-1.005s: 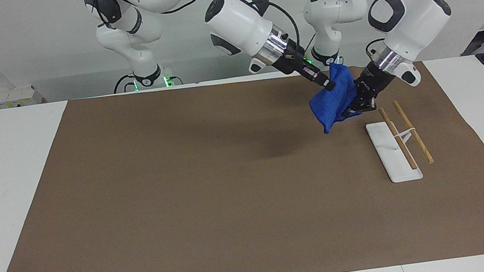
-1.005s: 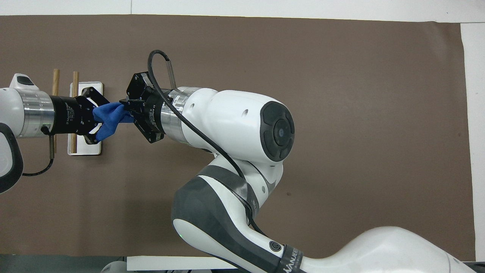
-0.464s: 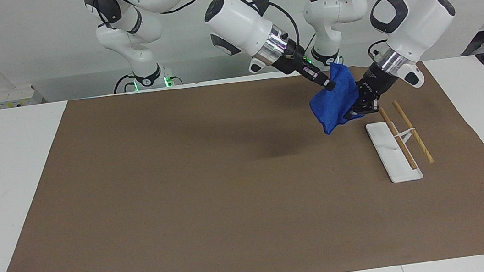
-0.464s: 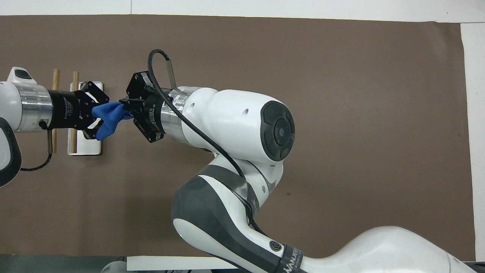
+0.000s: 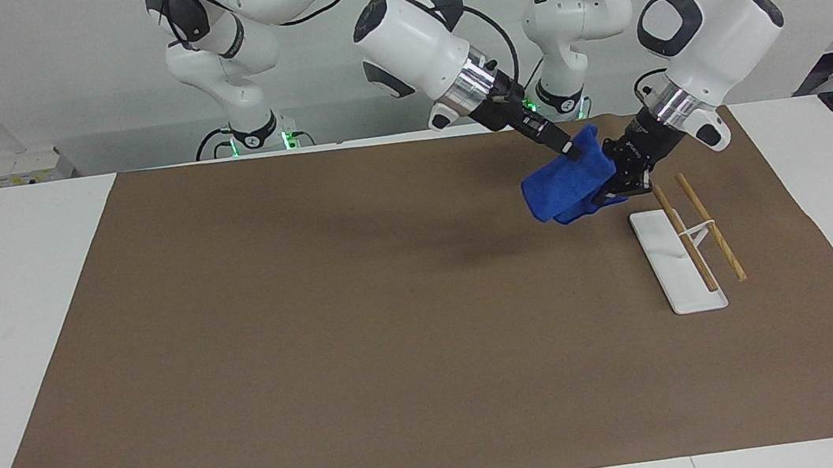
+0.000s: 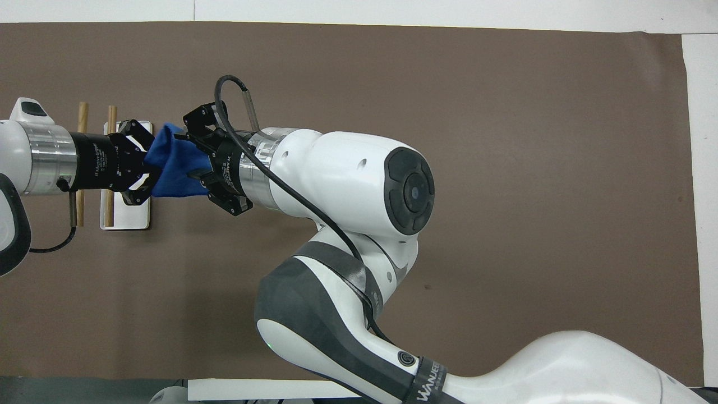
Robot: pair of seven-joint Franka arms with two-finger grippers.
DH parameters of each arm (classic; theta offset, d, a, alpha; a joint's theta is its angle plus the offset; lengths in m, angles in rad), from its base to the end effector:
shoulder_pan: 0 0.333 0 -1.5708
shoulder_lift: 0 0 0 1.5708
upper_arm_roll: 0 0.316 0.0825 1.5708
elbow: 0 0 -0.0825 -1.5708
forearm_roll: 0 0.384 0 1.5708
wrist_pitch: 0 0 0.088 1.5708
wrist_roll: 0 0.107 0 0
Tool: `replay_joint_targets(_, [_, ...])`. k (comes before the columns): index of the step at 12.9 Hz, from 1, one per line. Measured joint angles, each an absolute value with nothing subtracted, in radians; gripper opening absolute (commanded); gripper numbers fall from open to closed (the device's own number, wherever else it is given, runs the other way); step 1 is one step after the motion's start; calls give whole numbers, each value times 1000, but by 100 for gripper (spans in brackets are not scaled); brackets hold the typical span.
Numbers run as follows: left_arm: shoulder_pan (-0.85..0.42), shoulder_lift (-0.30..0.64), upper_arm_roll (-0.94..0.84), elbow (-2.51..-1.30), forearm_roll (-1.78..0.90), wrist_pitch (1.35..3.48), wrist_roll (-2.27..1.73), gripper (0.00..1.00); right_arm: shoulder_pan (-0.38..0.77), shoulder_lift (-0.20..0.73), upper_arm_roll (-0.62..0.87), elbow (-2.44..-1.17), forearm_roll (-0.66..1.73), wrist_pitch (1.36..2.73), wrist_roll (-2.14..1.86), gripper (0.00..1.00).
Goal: Right arm passes towel to left arm to hang
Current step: 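Open the right gripper and withdraw it while the left gripper holds towel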
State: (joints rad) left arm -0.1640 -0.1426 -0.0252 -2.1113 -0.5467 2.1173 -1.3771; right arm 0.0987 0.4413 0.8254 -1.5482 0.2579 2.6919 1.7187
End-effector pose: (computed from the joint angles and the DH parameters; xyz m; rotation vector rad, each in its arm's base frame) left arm 0.5142 -0.1231 0.4980 2.0120 1.7686 -0.3252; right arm 0.5158 0.4872 0.5565 -1.8491 1.2299 0.3187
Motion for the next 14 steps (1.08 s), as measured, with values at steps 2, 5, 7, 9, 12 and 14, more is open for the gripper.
replay_joint_targets(2, [-161, -127, -22, -2074, -547, 2121, -1341, 0, 97, 441, 821, -1551, 254, 2690, 1660, 100])
replay_joint_targets(5, [-154, -91, -17, -2010, -543, 2123, -1221, 0, 74, 436, 799, -1572, 203, 2634, 1475, 100])
replay_joint_targets(7, [-152, -79, -17, -1997, -533, 2128, -1082, 0, 58, 419, 762, -1580, 159, 2546, 1307, 100])
replay_joint_targets(9, [-148, -76, -14, -1994, -512, 2128, -902, 0, 41, 390, 716, -1583, 116, 2434, 1158, 100])
replay_joint_targets(12, [-139, -73, -11, -1967, -446, 2131, -750, 0, 36, 327, 590, -1586, 93, 2188, 890, 100])
replay_joint_targets(14, [-136, -68, -9, -1956, -371, 2135, -675, 0, 35, 273, 479, -1586, 93, 2037, 722, 100])
